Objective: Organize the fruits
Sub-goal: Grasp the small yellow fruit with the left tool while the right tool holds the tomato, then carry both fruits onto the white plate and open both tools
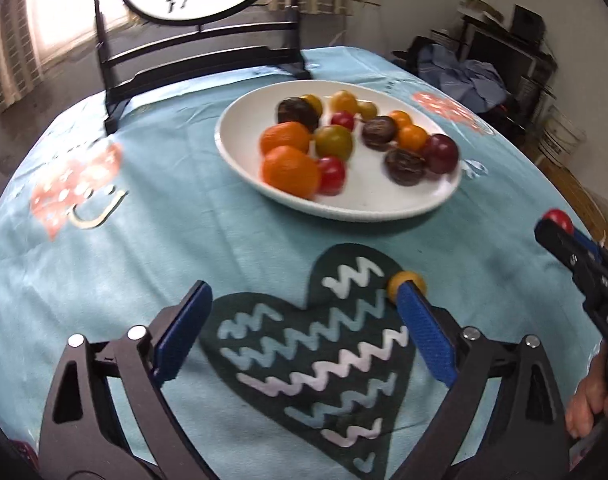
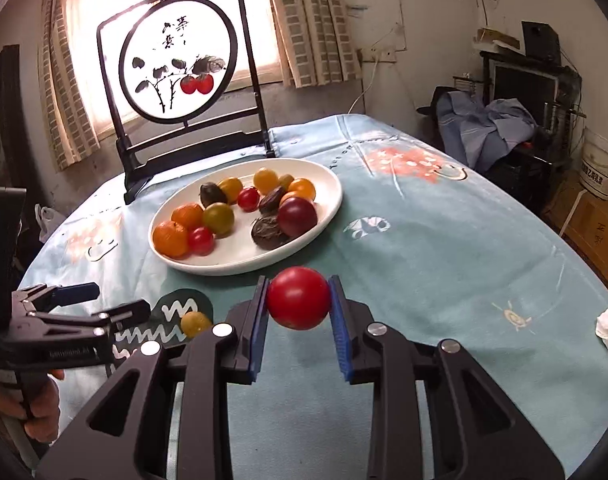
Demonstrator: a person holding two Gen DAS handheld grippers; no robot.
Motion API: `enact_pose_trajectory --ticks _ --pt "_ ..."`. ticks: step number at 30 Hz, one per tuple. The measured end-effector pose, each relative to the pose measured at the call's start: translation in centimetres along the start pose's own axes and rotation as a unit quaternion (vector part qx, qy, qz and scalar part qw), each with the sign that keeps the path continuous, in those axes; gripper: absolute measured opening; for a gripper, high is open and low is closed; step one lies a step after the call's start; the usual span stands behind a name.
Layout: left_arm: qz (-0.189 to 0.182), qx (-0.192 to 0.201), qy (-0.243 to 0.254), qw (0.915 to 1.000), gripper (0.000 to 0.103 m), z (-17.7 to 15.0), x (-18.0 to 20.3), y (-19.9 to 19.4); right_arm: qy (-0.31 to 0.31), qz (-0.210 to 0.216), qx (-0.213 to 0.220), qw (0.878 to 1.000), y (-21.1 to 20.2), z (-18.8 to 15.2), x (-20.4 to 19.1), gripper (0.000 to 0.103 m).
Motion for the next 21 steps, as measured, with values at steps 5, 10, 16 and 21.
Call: enact_pose_trajectory --ticks 5,10,16,21 --pt "-0.021 -0.005 0.062 0.9978 0.058 -0.1 4.1 1.2 0.027 0.006 -0.001 1.0 0.0 0.4 1.7 0.029" --pt "-0.043 -0.02 0.063 0.9969 0.047 0.1 5.3 2.7 0.032 0.011 -0.001 0.999 -0.5 0.3 1.9 0.029" --pt "-0.049 -0.033 0.07 0.9958 0.036 -0.1 6.1 3.9 0.035 0.02 -0.008 0.999 -0.4 0.1 1.9 0.029" --pt "-0.032 -0.028 0.084 0.9956 0.03 -0.1 6.3 4.0 0.036 0.023 -0.009 0.999 -0.4 0.1 1.8 0.029"
Point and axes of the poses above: each gripper's, at about its wrist camera, not at the fingertips, and y roughly the way its jaws point, x to its right, z to its top, the point moved 10 cm from there along y, roughly the way its jaws point, and after that the axes turned 10 degrees about -x, right-handed, at the moved point
